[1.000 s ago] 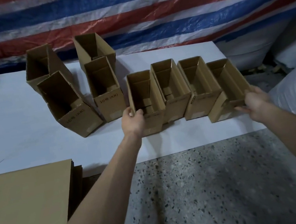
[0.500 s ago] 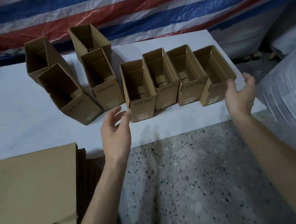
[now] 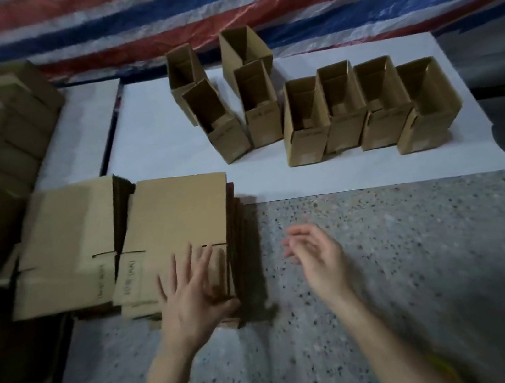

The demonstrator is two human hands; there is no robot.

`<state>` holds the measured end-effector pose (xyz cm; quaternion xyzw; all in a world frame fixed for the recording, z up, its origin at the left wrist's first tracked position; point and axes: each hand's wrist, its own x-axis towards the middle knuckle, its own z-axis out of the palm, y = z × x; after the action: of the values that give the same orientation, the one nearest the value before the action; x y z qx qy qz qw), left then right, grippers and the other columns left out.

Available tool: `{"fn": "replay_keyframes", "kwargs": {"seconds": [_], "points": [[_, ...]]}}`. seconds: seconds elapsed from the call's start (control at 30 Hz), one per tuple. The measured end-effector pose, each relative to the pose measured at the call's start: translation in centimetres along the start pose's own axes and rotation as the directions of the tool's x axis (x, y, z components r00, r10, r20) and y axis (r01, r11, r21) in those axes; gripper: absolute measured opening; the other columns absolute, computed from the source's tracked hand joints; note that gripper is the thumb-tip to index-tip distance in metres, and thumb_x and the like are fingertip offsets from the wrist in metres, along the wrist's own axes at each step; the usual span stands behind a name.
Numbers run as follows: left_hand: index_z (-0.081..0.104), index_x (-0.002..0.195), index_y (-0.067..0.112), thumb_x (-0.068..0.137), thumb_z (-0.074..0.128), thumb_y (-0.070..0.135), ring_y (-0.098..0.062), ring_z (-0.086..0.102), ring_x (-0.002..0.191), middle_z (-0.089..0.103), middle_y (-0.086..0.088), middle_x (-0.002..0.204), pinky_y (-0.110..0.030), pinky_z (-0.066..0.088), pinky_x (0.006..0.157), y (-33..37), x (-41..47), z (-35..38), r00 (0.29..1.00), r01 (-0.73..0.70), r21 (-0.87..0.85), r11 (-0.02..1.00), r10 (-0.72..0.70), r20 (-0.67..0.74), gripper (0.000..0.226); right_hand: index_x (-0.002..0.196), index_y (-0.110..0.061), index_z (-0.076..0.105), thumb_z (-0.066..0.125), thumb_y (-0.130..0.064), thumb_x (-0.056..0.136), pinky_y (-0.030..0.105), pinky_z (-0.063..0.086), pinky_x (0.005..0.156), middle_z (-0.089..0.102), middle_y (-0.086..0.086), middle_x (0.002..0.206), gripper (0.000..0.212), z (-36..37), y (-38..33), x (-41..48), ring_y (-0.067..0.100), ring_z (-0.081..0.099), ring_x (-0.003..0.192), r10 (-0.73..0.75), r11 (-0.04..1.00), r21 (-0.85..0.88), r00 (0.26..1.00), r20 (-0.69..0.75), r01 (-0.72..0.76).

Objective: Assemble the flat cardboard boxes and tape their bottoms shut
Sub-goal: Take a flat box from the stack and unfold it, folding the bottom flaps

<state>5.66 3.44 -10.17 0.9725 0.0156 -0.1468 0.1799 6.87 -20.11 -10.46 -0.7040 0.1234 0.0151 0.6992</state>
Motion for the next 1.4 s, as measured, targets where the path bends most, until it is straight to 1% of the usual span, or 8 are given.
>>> {"fn": "replay_keyframes", "kwargs": {"seconds": [0.07,0.23,0.4,0.7,0.87,1.0,1.2,1.4], "points": [[0.003,0.154,0.045,0.084,0.070,0.056,-0.021,-0.006,0.154,-0.009,0.016,0.162,-0.052,-0.005,0.123,-1.9,-1.1,1.3,0.998,0.056,0.099,0.993,-0.058,0.013,0.097,0.103,-0.019,0.066,0.057,-0.005,0.099,0.025,0.057,0.072,0.073,0.002,0.091,0.017,0.7,0.1,-2.0,0.015,0.071,0.079,0.000,1.000,0.005,1.000,0.015,0.000],[0.062,0.136,0.029,0.077,0.083,0.018,-0.029,0.053,0.129,0.057,0.001,0.144,-0.044,0.030,0.106,-2.6,-2.6,2.1,0.971,0.017,0.179,0.984,0.027,-0.239,0.063,0.100,-0.021,0.066,0.056,-0.007,0.100,0.022,0.055,0.066,0.074,-0.001,0.087,0.017,0.9,-1.0,-5.6,0.015,0.070,0.076,0.025,0.999,0.020,0.999,-0.035,-0.024],[0.070,0.121,0.024,0.079,0.083,0.022,-0.028,0.061,0.113,0.069,-0.002,0.123,-0.049,0.039,0.102,-1.6,-4.1,1.6,0.913,-0.140,0.213,0.967,0.209,-0.351,0.045,0.099,-0.019,0.066,0.056,-0.007,0.100,0.024,0.057,0.067,0.073,0.004,0.088,0.016,0.9,-2.8,-7.6,0.018,0.070,0.076,0.007,1.000,0.012,0.997,-0.072,-0.006],[0.061,0.118,0.022,0.103,0.047,0.023,-0.013,0.055,0.115,0.059,0.016,0.118,-0.035,0.036,0.101,2.1,-12.6,-4.5,0.534,-0.545,-0.283,0.789,0.067,-0.843,0.020,0.132,-0.038,0.054,0.061,-0.043,0.095,0.029,0.051,0.097,0.057,-0.015,0.134,0.038,-1.1,-4.4,-11.1,-0.002,0.057,0.119,-0.114,0.990,-0.103,0.974,-0.198,0.095],[0.057,0.108,0.026,0.104,0.043,0.029,0.002,0.056,0.093,0.060,0.023,0.099,-0.009,0.043,0.078,3.0,-15.8,-2.7,0.815,-0.428,-0.796,0.429,-0.197,-0.544,0.016,0.150,-0.041,0.032,0.058,-0.050,0.094,0.042,0.058,0.088,0.052,-0.025,0.141,0.062,-3.6,-4.4,-13.2,-0.001,0.053,0.125,-0.073,0.996,0.030,0.984,-0.164,0.079],[0.059,0.112,0.035,0.104,0.046,0.038,-0.004,0.055,0.108,0.061,0.017,0.112,-0.033,0.045,0.094,0.9,-15.0,3.3,0.955,-0.091,-0.949,0.301,-0.245,-0.169,0.015,0.159,-0.024,0.019,0.063,-0.061,0.079,0.042,0.063,0.074,0.027,0.000,0.162,0.099,-5.6,-1.1,-14.5,0.015,0.041,0.135,0.168,0.985,0.066,0.959,-0.229,-0.157],[0.054,0.113,0.020,0.099,0.053,0.047,-0.009,0.058,0.096,0.061,0.006,0.107,-0.026,0.046,0.085,-0.3,-14.5,10.4,0.888,0.381,-0.874,0.303,-0.382,0.255,0.030,0.153,-0.015,0.031,0.053,-0.056,0.089,0.055,0.048,0.105,0.035,0.013,0.157,0.079,-5.4,7.8,-17.1,0.034,0.044,0.138,0.321,0.917,-0.143,0.900,-0.293,-0.373],[0.054,0.110,0.026,0.097,0.057,0.048,-0.004,0.054,0.090,0.059,0.006,0.105,-0.034,0.041,0.084,0.3,-15.1,11.4,0.865,0.404,-0.875,0.266,-0.422,0.271,0.026,0.158,-0.030,0.015,0.080,-0.043,0.081,0.034,0.027,0.115,0.024,0.002,0.163,0.102,-4.8,9.5,-18.8,0.023,0.025,0.148,0.129,0.873,-0.407,0.932,-0.339,-0.269]]}}
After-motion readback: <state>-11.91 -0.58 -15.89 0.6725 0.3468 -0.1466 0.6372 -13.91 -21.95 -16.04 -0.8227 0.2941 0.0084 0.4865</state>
